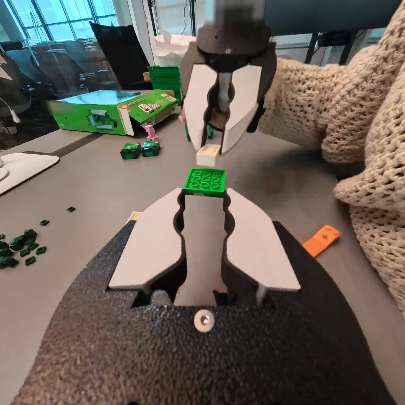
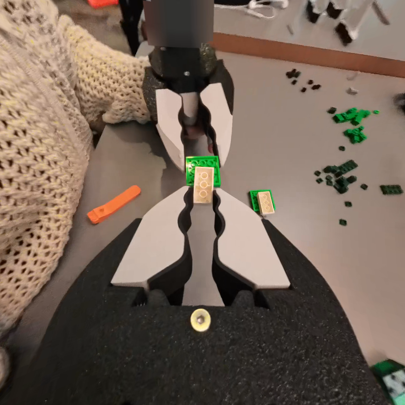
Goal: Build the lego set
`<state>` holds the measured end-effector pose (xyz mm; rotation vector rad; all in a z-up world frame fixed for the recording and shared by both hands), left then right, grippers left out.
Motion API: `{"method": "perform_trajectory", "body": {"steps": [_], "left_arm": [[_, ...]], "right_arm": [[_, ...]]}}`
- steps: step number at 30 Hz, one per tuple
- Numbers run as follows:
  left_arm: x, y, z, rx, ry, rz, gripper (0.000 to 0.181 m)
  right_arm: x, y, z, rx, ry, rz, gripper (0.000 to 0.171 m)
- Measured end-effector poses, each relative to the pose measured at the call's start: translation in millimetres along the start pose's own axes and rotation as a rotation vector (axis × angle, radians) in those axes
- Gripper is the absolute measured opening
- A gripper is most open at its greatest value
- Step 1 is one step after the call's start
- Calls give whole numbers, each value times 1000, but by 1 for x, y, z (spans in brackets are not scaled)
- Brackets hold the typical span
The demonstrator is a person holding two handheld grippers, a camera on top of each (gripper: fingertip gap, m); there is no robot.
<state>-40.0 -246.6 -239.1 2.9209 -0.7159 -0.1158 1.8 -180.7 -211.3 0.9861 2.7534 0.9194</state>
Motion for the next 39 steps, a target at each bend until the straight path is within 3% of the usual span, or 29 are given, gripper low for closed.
{"method": "perform_trajectory", "body": {"steps": [7,39], "left_arm": [[1,1,-2,24,-14,-2,33],[0,0,-2,17,-20,-18,33]], "right_arm": [[-1,-11,-10,-148,95,-68,16],[3,-10,-12,-197,104,1,23]]}}
Point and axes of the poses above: each gripper's, where its closed fingertips meet, y back along the fingers, z out of its underside, x = y × z across the jaws, the point moved 3 cm from there along y, back along the fingers, and after that the axes turned 5 degrees about z, right-handed, at the moved point
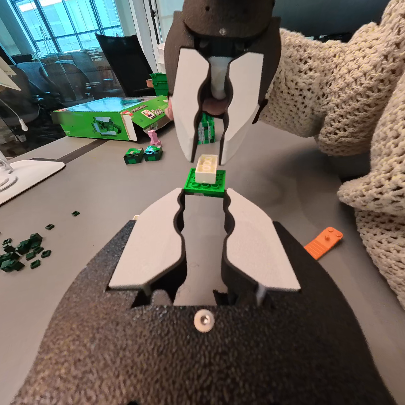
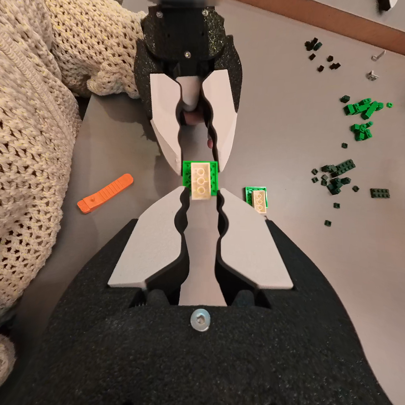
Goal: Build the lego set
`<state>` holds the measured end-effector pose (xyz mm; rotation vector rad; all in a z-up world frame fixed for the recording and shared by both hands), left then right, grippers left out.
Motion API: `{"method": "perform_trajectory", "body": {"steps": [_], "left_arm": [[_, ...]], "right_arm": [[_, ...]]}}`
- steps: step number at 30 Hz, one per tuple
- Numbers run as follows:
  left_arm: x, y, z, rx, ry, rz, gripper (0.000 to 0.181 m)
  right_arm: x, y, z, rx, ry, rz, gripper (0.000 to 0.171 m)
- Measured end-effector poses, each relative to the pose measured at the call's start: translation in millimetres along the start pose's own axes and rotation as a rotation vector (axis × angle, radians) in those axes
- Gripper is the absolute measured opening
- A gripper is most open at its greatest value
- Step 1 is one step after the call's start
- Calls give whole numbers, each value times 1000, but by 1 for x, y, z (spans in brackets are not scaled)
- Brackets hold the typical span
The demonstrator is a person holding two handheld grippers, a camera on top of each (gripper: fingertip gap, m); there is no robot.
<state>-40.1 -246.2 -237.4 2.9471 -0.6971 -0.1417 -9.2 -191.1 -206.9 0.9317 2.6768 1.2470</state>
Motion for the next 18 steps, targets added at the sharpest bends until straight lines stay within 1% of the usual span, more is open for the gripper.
{"method": "perform_trajectory", "body": {"steps": [3,6,8,9,10,12,13,15,18], "left_arm": [[-5,2,0,7,29,-24,33],[-16,6,-5,16,72,-68,33],[-24,9,-11,23,101,-98,33],[-28,11,-14,22,111,-115,33],[-31,12,-16,21,118,-131,33],[-36,14,-20,18,129,-158,33],[-37,15,-21,17,138,-167,33],[-39,14,-24,15,155,-182,33],[-39,12,-26,5,170,-202,33]], "right_arm": [[5,8,-1,20,10,55,33],[9,14,-5,65,57,148,50],[14,15,-10,102,140,265,62],[18,14,-14,119,197,356,67],[21,15,-17,123,268,460,68],[28,13,-20,77,449,666,76],[32,11,-20,31,524,758,77],[34,1,-17,-55,625,851,82],[33,-12,-15,-117,738,937,80]]}}
Point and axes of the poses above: each gripper's, where its closed fingertips meet, y back along the fingers, z out of its underside, x = y × z across the jaws, the point moved 3 cm from there along y, back along the fingers, and after that the axes turned 5 degrees about z, right-handed, at the moved point
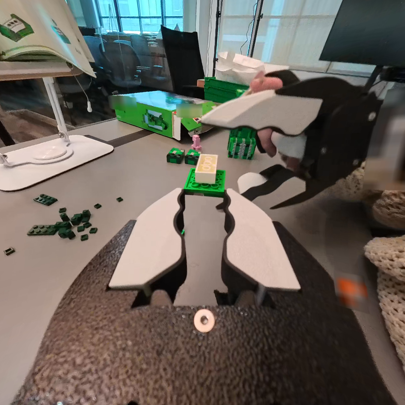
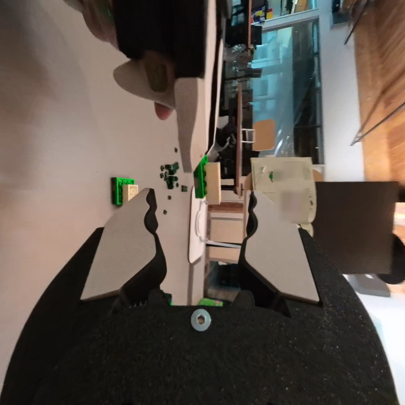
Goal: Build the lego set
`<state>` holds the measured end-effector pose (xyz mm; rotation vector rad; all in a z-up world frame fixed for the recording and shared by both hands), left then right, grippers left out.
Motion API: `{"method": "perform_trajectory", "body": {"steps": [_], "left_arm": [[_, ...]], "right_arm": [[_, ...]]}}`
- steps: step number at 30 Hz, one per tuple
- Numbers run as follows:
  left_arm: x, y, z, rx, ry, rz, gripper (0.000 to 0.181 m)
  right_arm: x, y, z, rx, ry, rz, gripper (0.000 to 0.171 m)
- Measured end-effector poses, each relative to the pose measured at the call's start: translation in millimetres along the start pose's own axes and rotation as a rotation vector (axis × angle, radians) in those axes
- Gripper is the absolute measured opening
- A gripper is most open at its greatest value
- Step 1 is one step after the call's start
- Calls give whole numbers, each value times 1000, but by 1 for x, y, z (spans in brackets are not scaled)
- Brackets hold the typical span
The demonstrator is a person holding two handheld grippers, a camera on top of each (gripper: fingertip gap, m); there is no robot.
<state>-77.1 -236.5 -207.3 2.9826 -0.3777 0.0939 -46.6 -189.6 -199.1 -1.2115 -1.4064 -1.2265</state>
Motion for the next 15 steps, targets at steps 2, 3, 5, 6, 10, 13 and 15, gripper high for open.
{"method": "perform_trajectory", "body": {"steps": [2,3,5,6,10,13,15], "left_arm": [[1,-2,-1,-12,-3,-11,33],[2,-2,-1,-18,-6,-16,33],[4,-4,-2,-22,-11,-20,33],[5,-4,-3,-22,-11,-21,33],[8,-7,-3,-35,-21,-25,33],[10,-9,-3,-39,-17,-20,33],[10,-10,-3,-33,2,-21,33]], "right_arm": [[-1,-4,-3,-11,46,48,78],[-2,-6,-4,-22,61,61,74],[-3,-10,-4,-39,79,75,69],[-4,-11,-5,-42,87,81,66],[-2,-15,-6,-60,86,98,55],[1,-15,-7,-63,121,135,28],[1,-15,-6,-71,136,141,25]]}}
Point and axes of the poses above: each gripper's, where its closed fingertips meet, y back along the fingers, z out of its underside, x = y × z across the jaws, the point moved 3 cm from there along y, back along the fingers, and after that the axes turned 5 degrees about z, right-handed, at the moved point
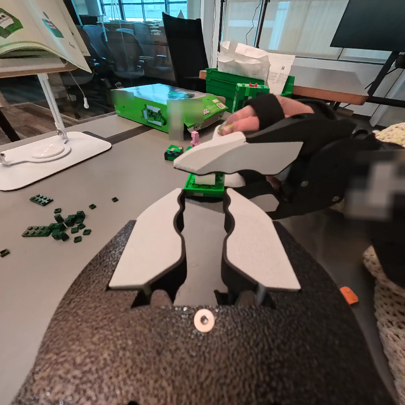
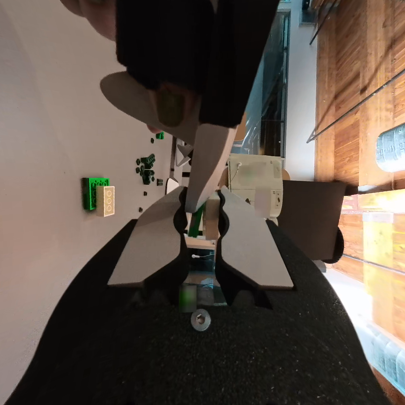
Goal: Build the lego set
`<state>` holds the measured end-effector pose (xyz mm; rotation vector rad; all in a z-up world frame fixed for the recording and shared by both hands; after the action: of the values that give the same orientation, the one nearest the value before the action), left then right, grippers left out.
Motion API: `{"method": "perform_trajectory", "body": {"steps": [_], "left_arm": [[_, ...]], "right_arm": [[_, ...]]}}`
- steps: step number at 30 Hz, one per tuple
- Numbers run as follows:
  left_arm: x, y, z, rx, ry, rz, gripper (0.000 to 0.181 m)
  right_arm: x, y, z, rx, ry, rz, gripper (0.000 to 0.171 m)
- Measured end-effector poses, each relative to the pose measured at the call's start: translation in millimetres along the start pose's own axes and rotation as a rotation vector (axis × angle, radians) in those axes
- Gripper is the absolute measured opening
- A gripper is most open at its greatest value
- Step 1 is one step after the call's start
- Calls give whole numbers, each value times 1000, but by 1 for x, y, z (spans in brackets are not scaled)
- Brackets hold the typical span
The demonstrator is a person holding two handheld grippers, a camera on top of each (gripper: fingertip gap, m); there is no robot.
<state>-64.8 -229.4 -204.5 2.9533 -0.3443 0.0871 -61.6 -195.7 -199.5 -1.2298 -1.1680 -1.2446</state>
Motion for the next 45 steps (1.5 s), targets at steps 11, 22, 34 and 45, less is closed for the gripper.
{"method": "perform_trajectory", "body": {"steps": [11,22,34,45], "left_arm": [[3,-2,-3,35,37,3,33],[3,7,-5,-10,-244,-56,44],[15,-1,-2,-88,-520,-77,25],[3,-7,-2,-104,87,-19,52]], "right_arm": [[3,3,3,4,-75,17,21],[-10,5,6,64,-405,-331,20],[-17,13,6,71,-522,-566,20],[-14,10,10,41,-497,-514,20]]}}
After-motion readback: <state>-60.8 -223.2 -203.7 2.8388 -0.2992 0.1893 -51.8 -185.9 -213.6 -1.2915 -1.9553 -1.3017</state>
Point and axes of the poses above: each gripper's, where its closed fingertips meet, y back along the fingers, z out of its underside, x = y × z across the jaws, the point moved 3 cm from there along y, back along the fingers, and after that the axes turned 5 degrees about z, right-handed, at the moved point
